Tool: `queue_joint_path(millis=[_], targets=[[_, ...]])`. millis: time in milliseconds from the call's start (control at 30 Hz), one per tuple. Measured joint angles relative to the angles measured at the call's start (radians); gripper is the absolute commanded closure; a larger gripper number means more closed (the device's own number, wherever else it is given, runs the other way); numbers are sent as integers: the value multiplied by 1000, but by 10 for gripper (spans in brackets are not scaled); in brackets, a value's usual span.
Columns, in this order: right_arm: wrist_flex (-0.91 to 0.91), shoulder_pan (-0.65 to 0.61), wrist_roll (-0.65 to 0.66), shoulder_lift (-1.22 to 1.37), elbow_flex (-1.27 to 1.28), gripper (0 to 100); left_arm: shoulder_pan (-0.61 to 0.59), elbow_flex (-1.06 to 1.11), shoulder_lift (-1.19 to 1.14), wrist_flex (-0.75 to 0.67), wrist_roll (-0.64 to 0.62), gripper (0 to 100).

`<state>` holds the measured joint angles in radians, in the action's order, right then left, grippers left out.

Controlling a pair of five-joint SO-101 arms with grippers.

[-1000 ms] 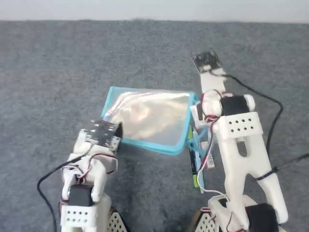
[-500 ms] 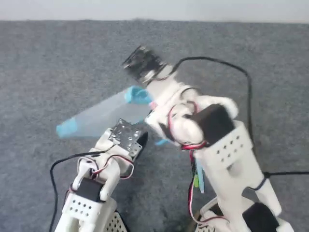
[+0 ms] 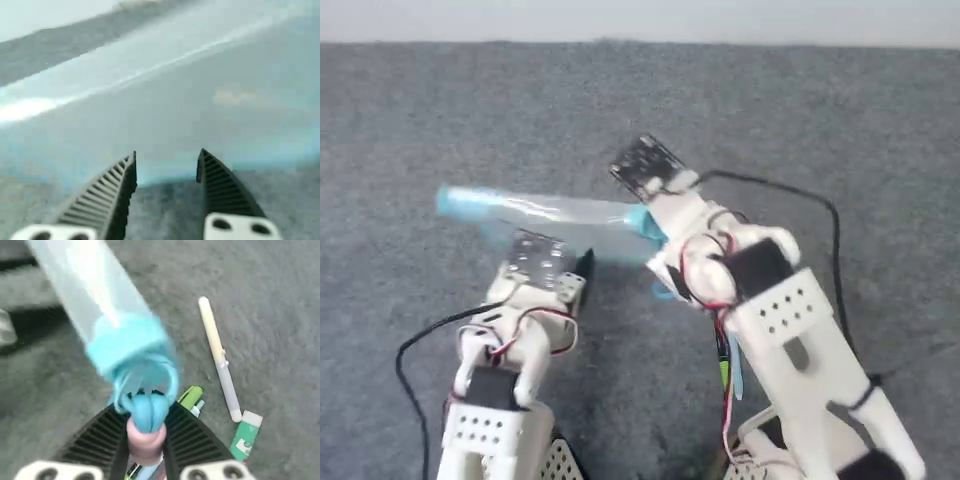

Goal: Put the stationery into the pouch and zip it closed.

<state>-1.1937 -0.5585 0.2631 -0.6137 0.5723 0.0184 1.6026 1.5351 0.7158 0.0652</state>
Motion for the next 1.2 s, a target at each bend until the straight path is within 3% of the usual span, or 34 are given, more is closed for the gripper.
queue_joint_path(millis=[233, 567, 1200], targets=[[164, 86, -5, -58, 239, 991, -137, -14, 262, 207, -71, 808], [241, -52, 17, -72, 390, 991, -299, -25, 259, 150, -124, 808], [256, -54, -14, -74, 393, 991, -316, -23, 259, 130, -127, 808]])
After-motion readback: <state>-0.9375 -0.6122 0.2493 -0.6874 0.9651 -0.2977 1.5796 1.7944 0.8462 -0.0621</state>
